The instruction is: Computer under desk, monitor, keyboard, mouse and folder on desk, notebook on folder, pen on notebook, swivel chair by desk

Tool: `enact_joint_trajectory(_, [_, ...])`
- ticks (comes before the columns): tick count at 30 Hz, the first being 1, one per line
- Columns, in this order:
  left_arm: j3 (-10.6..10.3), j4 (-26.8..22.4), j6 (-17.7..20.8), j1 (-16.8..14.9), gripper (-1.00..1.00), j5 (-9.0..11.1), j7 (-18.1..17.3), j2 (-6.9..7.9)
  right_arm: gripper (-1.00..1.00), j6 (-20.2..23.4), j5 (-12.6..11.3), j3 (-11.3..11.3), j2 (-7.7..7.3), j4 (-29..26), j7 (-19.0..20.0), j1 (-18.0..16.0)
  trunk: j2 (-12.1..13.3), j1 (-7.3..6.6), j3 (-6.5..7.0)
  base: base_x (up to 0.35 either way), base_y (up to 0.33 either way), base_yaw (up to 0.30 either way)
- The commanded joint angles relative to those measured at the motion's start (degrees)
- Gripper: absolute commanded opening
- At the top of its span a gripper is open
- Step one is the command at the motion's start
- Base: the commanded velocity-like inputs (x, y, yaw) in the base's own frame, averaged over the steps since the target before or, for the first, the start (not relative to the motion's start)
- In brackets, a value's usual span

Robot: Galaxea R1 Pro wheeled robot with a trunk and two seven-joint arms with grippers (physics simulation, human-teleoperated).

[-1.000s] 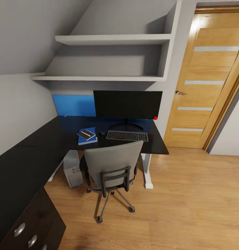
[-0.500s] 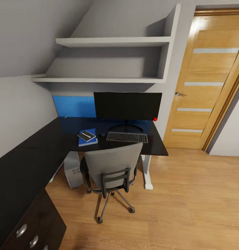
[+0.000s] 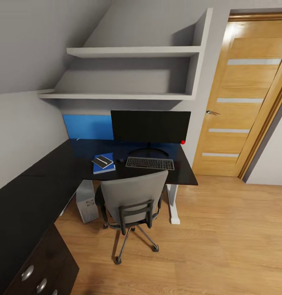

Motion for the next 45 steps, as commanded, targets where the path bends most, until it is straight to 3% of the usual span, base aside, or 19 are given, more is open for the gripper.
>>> enact_joint_trajectory(1, [-0.5, 0.0, -0.2, 0.0, 1.00, 0.5, 0.1, 0.03, 1.00, -0.2, -0.5, 0.5, 0.03, 0.1, -0.1, -0.1, 0.4, -0.22, 0.12, 0.000, 0.000, 0.000])
enact_joint_trajectory(15, [-0.5, 0.0, 0.1, -0.1, 1.00, 0.5, -0.3, 0.21, 1.00, -0.2, -0.5, 0.5, 0.01, 0.1, -0.1, -0.1, 6.0, -3.30, 2.63, 0.000, 0.000, 0.000])
enact_joint_trajectory(26, [-0.5, 0.0, 1.5, -0.1, 1.00, 0.5, -5.3, 0.25, 1.00, -0.2, -0.5, 0.5, 0.02, 0.1, -0.1, -0.1, 10.4, -5.71, 4.61, 0.000, 0.000, 0.000])
enact_joint_trajectory(45, [-0.6, 0.0, 1.6, -0.1, 1.00, 0.5, -5.8, -0.38, 1.00, -0.2, -0.5, 0.5, 0.03, 0.1, -0.1, -0.1, 18.0, -9.89, 8.02, 0.000, 0.000, 0.000])
